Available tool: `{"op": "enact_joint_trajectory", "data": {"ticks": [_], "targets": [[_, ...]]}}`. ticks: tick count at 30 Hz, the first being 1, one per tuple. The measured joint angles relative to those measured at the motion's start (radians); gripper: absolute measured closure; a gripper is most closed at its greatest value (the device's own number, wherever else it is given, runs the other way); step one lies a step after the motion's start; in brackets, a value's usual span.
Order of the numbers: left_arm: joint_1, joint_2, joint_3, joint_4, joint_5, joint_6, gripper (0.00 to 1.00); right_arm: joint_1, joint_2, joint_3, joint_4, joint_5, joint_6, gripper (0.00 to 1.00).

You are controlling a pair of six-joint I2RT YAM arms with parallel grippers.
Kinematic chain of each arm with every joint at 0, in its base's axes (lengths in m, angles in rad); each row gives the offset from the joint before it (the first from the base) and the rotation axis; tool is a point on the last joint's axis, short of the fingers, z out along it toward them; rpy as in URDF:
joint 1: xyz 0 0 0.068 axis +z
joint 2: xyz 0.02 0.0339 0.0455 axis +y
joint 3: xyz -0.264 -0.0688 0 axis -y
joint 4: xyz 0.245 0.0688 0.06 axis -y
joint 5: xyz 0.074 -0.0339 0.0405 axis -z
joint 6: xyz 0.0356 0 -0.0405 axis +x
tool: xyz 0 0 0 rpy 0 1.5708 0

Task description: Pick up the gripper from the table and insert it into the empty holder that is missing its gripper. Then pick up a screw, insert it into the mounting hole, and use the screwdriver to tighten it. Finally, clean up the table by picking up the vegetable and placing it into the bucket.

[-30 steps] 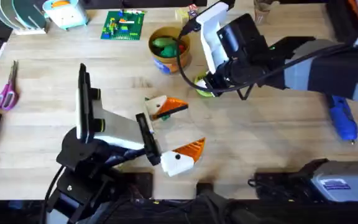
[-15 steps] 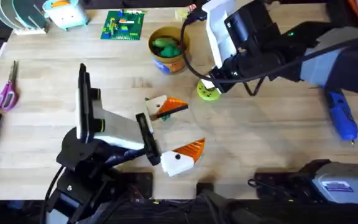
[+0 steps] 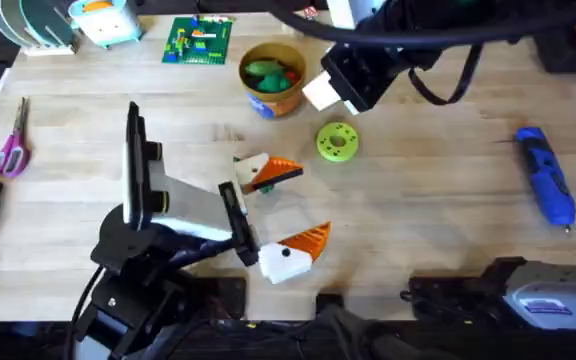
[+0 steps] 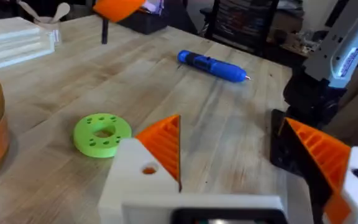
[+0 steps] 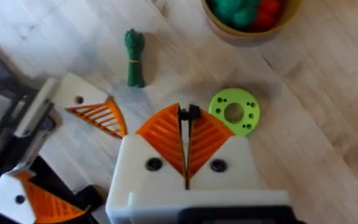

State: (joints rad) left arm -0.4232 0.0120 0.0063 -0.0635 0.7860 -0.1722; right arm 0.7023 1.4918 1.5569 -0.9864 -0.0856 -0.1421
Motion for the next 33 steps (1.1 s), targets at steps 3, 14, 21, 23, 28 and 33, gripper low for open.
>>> {"op": "enact_joint_trajectory", "data": {"ticks": [3, 14, 21, 23, 28, 33], "targets": [[0.000, 0.000, 0.000, 0.000, 0.000, 0.000, 0.008, 0.058, 0.004, 0.082, -0.067, 0.000, 0.009, 0.995], [0.000, 0.000, 0.000, 0.000, 0.000, 0.000, 0.008, 0.293, 0.057, 0.184, -0.095, 0.002, 0.035, 0.995], [0.000, 0.000, 0.000, 0.000, 0.000, 0.007, 0.008, 0.321, 0.092, 0.184, -0.091, 0.003, 0.081, 0.995], [0.000, 0.000, 0.000, 0.000, 0.000, 0.017, 0.008, 0.321, 0.107, 0.184, -0.091, 0.003, 0.090, 0.995], [0.000, 0.000, 0.000, 0.000, 0.000, 0.056, 0.008, 0.321, 0.123, 0.184, -0.091, 0.003, 0.098, 0.995], [0.000, 0.000, 0.000, 0.000, 0.000, 0.072, 0.008, 0.321, 0.124, 0.184, -0.097, 0.003, 0.098, 0.995]]}}
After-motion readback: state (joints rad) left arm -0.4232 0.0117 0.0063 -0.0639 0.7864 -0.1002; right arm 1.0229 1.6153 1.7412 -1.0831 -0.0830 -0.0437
